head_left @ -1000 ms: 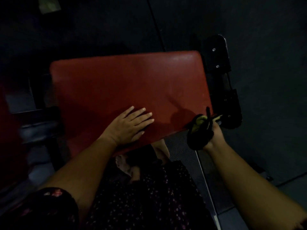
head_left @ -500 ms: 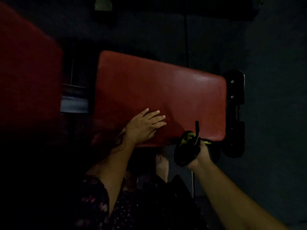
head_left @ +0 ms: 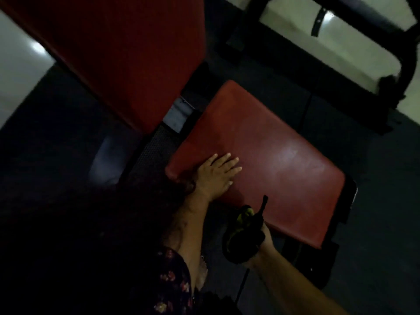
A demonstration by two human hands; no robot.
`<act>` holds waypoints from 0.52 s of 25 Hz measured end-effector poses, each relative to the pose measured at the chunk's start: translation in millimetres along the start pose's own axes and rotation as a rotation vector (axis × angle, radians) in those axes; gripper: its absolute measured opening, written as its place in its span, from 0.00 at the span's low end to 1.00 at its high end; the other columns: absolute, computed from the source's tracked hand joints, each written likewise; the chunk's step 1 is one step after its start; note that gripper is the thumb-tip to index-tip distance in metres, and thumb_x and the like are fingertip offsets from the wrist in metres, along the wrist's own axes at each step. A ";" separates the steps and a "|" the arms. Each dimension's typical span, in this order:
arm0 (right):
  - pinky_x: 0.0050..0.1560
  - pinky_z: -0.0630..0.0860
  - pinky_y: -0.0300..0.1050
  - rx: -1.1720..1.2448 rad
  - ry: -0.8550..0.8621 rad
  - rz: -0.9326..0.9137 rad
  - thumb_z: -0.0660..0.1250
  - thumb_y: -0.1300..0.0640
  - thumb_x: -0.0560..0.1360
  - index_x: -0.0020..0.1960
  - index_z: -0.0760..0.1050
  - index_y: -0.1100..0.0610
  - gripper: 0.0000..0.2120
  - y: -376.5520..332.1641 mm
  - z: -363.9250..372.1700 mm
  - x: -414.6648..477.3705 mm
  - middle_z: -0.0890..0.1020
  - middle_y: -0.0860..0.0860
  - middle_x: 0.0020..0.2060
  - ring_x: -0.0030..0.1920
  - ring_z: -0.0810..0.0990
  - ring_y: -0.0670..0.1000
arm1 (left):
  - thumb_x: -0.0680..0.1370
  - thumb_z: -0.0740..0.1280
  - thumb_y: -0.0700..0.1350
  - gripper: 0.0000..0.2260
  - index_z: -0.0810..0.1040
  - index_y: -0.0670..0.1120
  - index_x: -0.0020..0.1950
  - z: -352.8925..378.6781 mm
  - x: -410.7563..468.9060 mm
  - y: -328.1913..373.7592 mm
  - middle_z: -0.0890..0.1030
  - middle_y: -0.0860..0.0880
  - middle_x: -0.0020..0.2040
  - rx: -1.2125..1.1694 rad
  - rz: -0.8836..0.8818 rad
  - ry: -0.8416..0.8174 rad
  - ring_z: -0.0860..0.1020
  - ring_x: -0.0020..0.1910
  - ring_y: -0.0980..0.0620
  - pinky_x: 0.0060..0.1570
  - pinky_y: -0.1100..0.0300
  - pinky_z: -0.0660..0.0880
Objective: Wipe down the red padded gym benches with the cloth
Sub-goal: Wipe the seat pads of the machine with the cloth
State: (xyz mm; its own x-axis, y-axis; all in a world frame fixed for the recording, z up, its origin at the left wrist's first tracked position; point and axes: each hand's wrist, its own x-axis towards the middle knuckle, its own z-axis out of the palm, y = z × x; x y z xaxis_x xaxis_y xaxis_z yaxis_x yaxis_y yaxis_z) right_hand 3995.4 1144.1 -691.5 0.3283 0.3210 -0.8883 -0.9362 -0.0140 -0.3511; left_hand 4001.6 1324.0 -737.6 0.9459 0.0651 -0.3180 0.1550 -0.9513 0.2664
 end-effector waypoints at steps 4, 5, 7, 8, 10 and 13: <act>0.30 0.75 0.37 -0.099 0.151 0.132 0.61 0.47 0.78 0.33 0.78 0.57 0.20 15.4 40.7 -19.6 0.79 0.50 0.27 0.25 0.78 0.48 | 0.86 0.47 0.52 0.24 0.41 0.55 0.80 8.7 -40.8 -33.6 0.41 0.53 0.81 -0.042 -0.167 0.010 0.41 0.79 0.52 0.77 0.52 0.41; 0.30 0.75 0.37 -0.164 0.127 0.135 0.63 0.48 0.75 0.35 0.79 0.58 0.16 14.2 42.7 -20.3 0.79 0.52 0.28 0.25 0.79 0.49 | 0.86 0.46 0.52 0.25 0.41 0.54 0.80 7.5 -48.9 -37.1 0.41 0.53 0.81 -0.062 -0.213 0.026 0.41 0.79 0.52 0.77 0.53 0.41; 0.32 0.77 0.38 -0.568 0.099 0.119 0.67 0.57 0.72 0.48 0.79 0.59 0.08 17.7 51.1 -18.9 0.81 0.54 0.35 0.30 0.81 0.50 | 0.86 0.47 0.52 0.24 0.43 0.52 0.81 2.0 -68.6 -42.5 0.44 0.52 0.81 -0.135 -0.329 0.085 0.45 0.80 0.51 0.77 0.53 0.43; 0.37 0.78 0.39 -0.920 0.120 0.017 0.67 0.62 0.74 0.60 0.77 0.57 0.14 14.8 55.6 -18.3 0.82 0.53 0.42 0.37 0.82 0.51 | 0.86 0.47 0.52 0.24 0.45 0.52 0.81 -3.8 -78.7 -44.3 0.48 0.51 0.81 -0.171 -0.373 0.114 0.48 0.79 0.50 0.77 0.52 0.45; 0.54 0.75 0.40 -1.646 -0.020 -0.153 0.65 0.56 0.75 0.76 0.61 0.46 0.31 1.9 64.8 -23.4 0.76 0.47 0.59 0.54 0.79 0.51 | 0.85 0.49 0.51 0.23 0.51 0.51 0.81 -21.4 -98.6 -43.7 0.57 0.49 0.80 -0.236 -0.412 0.134 0.57 0.77 0.49 0.76 0.52 0.51; 0.60 0.74 0.49 -2.249 -0.017 -0.340 0.61 0.42 0.69 0.78 0.50 0.39 0.40 -31.7 97.2 -46.8 0.71 0.50 0.69 0.63 0.75 0.56 | 0.85 0.52 0.50 0.22 0.58 0.50 0.79 -59.4 -126.2 -41.2 0.66 0.48 0.75 -0.286 -0.435 0.117 0.65 0.72 0.47 0.72 0.51 0.60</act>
State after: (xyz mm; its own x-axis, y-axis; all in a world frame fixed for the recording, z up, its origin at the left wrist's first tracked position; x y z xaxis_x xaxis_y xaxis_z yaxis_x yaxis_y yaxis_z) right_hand 3997.5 1221.5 -610.1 0.3807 0.5464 -0.7460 0.7410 -0.6629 -0.1074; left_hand 3892.8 1373.0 -654.3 0.7997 0.4843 -0.3548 0.5962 -0.7098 0.3750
